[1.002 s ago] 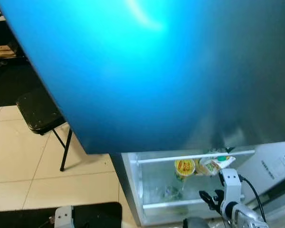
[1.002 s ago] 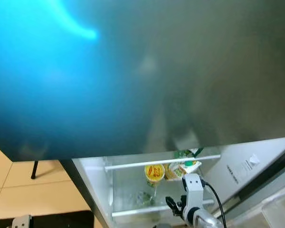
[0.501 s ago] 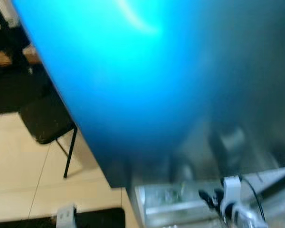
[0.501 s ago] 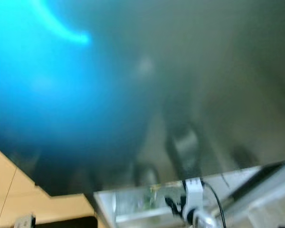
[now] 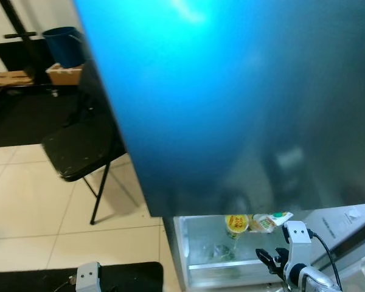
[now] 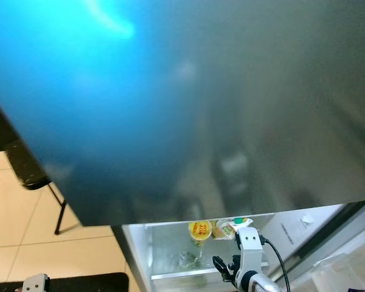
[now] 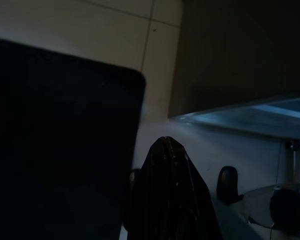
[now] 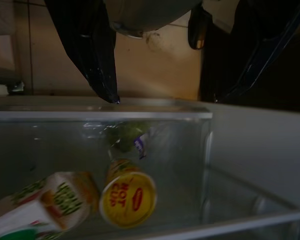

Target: Restocking fridge

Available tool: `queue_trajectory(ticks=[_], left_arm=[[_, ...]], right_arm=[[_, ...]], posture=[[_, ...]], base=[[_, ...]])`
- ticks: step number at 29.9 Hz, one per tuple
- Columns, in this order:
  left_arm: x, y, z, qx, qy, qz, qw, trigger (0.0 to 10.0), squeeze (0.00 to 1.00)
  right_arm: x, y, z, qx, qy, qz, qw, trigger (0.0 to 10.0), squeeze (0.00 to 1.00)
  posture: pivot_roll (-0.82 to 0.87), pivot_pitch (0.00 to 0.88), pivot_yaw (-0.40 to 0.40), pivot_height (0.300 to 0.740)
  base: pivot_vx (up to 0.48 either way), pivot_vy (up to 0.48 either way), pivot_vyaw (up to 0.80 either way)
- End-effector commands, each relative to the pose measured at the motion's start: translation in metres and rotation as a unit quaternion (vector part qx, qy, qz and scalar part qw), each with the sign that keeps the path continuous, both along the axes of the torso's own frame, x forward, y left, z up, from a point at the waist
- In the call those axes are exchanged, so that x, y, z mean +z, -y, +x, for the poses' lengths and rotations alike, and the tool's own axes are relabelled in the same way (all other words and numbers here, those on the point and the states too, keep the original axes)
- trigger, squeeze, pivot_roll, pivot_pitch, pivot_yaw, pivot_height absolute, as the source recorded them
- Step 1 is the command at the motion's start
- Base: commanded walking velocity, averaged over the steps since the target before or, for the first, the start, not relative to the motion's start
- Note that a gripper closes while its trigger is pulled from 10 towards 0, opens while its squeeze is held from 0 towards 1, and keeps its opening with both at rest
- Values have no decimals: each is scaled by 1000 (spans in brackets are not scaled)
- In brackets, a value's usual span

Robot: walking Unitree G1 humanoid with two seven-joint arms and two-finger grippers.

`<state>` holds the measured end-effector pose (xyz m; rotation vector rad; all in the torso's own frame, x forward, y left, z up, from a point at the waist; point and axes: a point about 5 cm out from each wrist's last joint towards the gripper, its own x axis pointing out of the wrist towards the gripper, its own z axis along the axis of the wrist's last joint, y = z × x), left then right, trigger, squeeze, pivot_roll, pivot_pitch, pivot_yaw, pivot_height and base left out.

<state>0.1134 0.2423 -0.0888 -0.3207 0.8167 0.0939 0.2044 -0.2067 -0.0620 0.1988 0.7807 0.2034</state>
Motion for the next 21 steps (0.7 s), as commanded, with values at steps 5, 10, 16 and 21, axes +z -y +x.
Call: queue_trajectory(ticks=[5, 10, 16, 21], left_arm=[[-9, 6, -17, 14, -50, -2, 999, 10000, 0], [-11, 4, -23, 27, -76, 6, 997, 10000, 0], [-11, 4, -17, 23, -76, 9, 997, 10000, 0], [-9, 7, -7, 17, -71, 10, 997, 10000, 0]], right_arm=[[-14, 4, -21, -23, -60, -37, 997, 10000, 0], [-24, 9, -44, -37, -100, -57, 993, 10000, 0], [-31, 16, -62, -50, -135, -90, 985, 10000, 0], [-36, 23, -77, -47, -169, -123, 977, 10000, 0]], posture=[[-55, 0, -5, 740], [-61, 0, -9, 740], [-57, 0, -14, 740], [-52, 0, -20, 740]], base=[[0, 0, 0], [0, 0, 0], [0, 0, 0], [0, 0, 0]])
